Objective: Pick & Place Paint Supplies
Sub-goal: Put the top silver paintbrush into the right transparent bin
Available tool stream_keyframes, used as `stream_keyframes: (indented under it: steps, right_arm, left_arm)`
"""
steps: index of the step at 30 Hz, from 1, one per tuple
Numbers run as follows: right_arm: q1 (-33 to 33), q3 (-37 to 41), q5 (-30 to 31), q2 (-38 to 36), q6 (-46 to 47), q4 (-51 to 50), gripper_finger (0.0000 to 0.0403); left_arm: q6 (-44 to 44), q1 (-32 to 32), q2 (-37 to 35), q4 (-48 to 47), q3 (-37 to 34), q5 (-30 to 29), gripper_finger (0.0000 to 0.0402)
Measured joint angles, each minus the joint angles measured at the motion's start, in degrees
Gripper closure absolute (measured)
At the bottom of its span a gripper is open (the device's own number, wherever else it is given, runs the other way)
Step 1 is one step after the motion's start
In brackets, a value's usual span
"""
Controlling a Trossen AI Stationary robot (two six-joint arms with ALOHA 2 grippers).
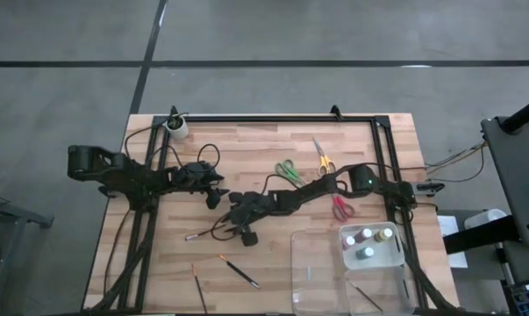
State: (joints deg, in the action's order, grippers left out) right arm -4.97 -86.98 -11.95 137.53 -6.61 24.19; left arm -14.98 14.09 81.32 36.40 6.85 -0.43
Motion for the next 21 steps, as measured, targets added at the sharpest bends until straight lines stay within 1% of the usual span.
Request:
stream_keyframes:
  steps: [13,21]
  right_arm:
    - [0.17,-1.15,0.12,2.92,0.49,1.55,0.0241]
    - [0.46,-2.84,-0.02,3.5,0.6,-1.1,0.0241]
  left_arm:
    - [0.01,-0.01,0.02,0.01,0.0,0.0,0.0098]
    - [0.04,-0.01,0.02,0.01,0.0,0.0,0.0098]
